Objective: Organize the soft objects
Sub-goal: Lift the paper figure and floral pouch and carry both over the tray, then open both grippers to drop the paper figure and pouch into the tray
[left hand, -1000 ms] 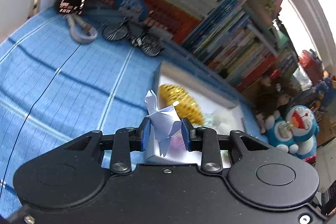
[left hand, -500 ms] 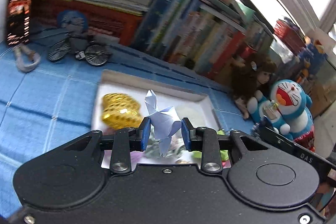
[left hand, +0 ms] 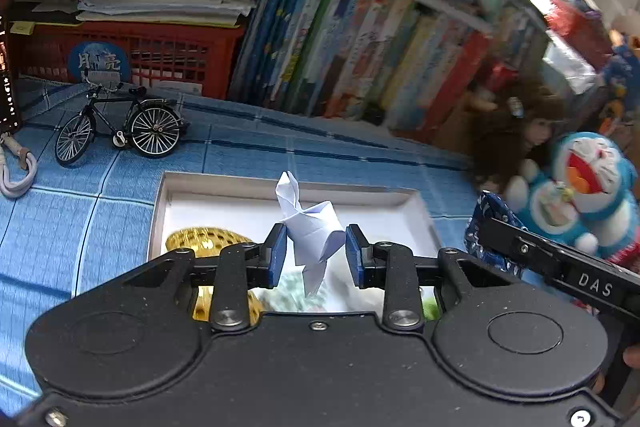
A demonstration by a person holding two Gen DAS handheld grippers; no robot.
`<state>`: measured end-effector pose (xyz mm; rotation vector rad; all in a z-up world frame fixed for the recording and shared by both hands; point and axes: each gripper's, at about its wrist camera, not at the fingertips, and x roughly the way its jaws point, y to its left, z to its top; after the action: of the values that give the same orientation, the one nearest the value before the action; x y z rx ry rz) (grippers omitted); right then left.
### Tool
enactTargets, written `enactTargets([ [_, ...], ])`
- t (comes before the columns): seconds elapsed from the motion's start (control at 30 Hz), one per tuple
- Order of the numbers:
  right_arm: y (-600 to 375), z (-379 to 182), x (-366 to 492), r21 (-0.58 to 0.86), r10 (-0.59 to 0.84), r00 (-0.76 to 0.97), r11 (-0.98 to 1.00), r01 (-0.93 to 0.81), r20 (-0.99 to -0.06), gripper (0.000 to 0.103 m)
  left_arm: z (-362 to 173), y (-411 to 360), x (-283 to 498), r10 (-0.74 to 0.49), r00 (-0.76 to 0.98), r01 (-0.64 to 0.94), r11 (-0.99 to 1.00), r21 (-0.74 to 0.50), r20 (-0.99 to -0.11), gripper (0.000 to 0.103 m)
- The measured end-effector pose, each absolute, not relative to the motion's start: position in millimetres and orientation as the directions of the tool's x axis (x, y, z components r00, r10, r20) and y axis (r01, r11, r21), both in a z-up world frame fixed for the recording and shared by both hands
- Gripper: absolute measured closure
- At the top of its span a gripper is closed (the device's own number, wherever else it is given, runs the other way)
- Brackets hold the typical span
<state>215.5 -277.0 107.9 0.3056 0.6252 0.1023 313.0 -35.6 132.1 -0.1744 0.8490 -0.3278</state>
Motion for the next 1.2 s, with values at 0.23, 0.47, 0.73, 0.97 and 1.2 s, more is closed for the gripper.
enactTargets([
  [0.23, -274, 81, 250, 0.241, 0.132, 0.766, 0.97, 0.031, -0.629, 0.049, 100, -53, 343, -0.319, 0.555, 0.233, 0.946, -0.225, -0.768, 0.073],
  [0.47, -276, 62, 266, 0.23, 0.124, 0.738, 0.972, 0.042, -0.663, 0.048, 78, -54, 356, -0.295, 0.533, 0.218, 0.954, -0.208, -0.793, 0.073],
  [0.73, -271, 51, 273, 0.226, 0.138, 0.711, 0.974, 0.031, -0.689, 0.047, 68, -57, 359, -0.27, 0.521, 0.21, 0.96, -0.185, -0.81, 0.073],
  [0.97, -271, 52, 274, 0.233, 0.144, 0.71, 0.972, 0.028, -0.69, 0.045, 60, -61, 360, -0.261, 0.505, 0.212, 0.961, -0.175, -0.823, 0.073],
  [1.2, -273, 49, 270, 0.258, 0.171, 0.717, 0.966, 0.013, -0.676, 0.031, 59, -62, 358, -0.254, 0.5, 0.208, 0.963, -0.17, -0.828, 0.07],
])
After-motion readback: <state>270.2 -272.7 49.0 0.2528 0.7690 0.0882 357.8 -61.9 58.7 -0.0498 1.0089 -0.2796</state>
